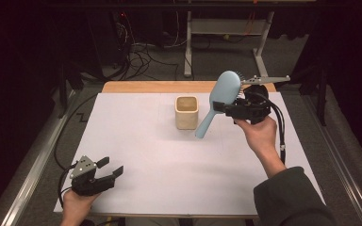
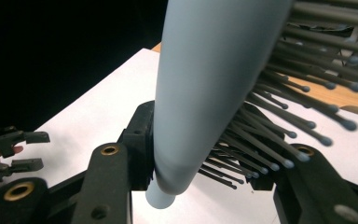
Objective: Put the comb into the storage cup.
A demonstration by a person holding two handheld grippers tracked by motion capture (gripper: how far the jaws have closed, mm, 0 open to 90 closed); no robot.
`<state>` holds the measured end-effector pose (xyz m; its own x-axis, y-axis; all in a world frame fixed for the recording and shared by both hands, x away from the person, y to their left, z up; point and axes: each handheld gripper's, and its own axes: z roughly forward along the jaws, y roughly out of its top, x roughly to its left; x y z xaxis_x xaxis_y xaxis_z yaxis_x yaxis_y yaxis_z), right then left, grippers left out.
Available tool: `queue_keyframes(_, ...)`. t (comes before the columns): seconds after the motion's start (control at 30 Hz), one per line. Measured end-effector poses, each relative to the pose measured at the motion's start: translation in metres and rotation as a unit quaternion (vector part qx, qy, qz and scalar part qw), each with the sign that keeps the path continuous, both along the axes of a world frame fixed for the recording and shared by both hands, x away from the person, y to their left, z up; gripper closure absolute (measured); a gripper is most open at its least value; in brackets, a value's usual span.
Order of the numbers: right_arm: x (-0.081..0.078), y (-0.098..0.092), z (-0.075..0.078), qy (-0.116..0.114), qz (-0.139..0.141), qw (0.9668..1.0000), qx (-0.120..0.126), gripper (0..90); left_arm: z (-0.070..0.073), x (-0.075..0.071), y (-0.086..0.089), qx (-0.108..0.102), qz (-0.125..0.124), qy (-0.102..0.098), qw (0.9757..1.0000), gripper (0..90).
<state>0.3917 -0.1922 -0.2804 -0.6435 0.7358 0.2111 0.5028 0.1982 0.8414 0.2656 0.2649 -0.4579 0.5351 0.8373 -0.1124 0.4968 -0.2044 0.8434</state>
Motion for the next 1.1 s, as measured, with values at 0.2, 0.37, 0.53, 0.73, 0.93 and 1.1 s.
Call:
queue_keyframes(0.2, 0.005, 0.001, 0.004, 0.002, -0.006, 1.0, -0.002, 54.2, 0.0, 0.0, 0.0, 0.0, -0.001, 0.003, 1.0, 32.5)
queue_keyframes(0.37, 0.011, 0.002, 0.006, 0.004, -0.012, 0.9999, -0.001, 54.2, 0.0, 0.0, 0.0, 0.0, 0.001, 0.003, 1.0, 32.6)
queue_keyframes(0.53, 0.018, 0.004, 0.008, 0.003, -0.017, 0.9998, -0.001, 54.1, -0.001, 0.001, 0.0, 0.001, -0.001, 0.006, 1.0, 32.5)
queue_keyframes(0.73, 0.024, 0.007, 0.011, 0.004, -0.024, 0.9997, -0.004, 54.1, -0.001, 0.001, 0.0, -0.001, -0.001, 0.007, 1.0, 32.6)
queue_keyframes(0.93, 0.028, 0.012, 0.016, 0.002, -0.027, 0.9995, -0.016, 54.1, -0.001, 0.001, 0.0, 0.002, -0.002, 0.006, 1.0, 32.5)
queue_keyframes(1.1, 0.032, 0.015, 0.02, -0.001, -0.031, 0.9993, -0.018, 54.0, 0.0, 0.0, 0.0, 0.003, -0.003, 0.006, 1.0, 32.5)
